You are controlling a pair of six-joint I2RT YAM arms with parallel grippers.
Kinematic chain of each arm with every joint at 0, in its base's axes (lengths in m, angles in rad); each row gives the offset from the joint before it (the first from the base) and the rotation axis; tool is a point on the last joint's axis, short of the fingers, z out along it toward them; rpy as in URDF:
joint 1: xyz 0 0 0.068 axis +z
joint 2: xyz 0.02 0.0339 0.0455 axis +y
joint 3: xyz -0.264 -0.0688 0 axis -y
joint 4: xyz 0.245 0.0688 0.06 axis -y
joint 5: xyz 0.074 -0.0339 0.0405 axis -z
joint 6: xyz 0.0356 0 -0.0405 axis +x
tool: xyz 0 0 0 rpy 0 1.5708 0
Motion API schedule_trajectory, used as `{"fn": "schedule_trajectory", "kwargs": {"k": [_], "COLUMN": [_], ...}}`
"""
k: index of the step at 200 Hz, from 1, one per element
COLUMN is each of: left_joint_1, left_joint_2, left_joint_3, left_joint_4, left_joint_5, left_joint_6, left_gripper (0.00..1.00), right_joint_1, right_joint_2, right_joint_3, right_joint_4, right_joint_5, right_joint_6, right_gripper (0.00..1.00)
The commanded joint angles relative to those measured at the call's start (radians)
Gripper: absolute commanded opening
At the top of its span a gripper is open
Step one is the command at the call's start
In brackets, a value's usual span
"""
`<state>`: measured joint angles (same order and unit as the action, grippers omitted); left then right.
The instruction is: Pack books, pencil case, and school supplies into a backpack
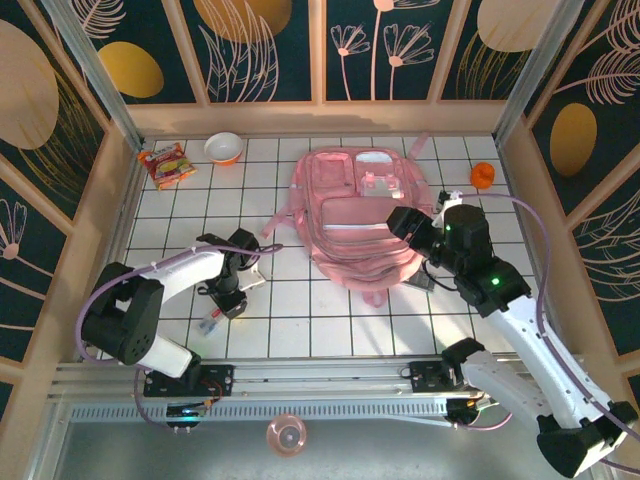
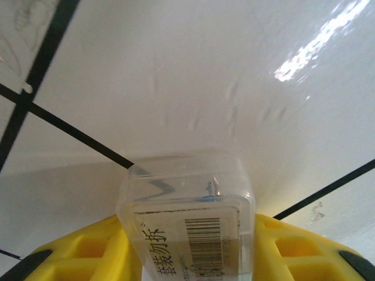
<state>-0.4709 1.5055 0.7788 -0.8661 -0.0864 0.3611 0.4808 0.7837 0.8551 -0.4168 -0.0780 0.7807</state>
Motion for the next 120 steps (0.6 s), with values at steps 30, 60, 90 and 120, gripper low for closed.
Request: {"fn": "schedule_trajectory", "kwargs": {"k": [30, 60, 90, 120], "left_joint_1": [0.008, 0.008, 0.008, 0.008], "left_joint_2": [-0.061, -0.044, -0.088, -0.151], "left_joint_3": [0.142, 0.299, 0.396, 0.381], "left_joint_4": [-0.007, 0.06, 0.191, 0.391], "left_joint_5": [0.083, 0.189, 0.278, 0.363], "left_joint_6": [-0.056, -0.157, -0.35, -0.696], "left_gripper": [0.34, 0.28, 0.28, 0.25], "right_joint_1": [0.004, 0.01, 0.047, 0.101], "right_joint_2": [0.001, 0.024, 0.032, 0.049], "right_joint_3": [-0.031, -0.044, -0.038, -0.026], "right_joint_4": [0.047, 0.108, 0.132, 0.16], "right_joint_5": [-0.001, -0.04, -0.022, -0.006], "right_joint_6": [-0.01, -0.015, -0.058, -0.11], "right_gripper": [0.67, 0.66, 0.66, 0.66]}}
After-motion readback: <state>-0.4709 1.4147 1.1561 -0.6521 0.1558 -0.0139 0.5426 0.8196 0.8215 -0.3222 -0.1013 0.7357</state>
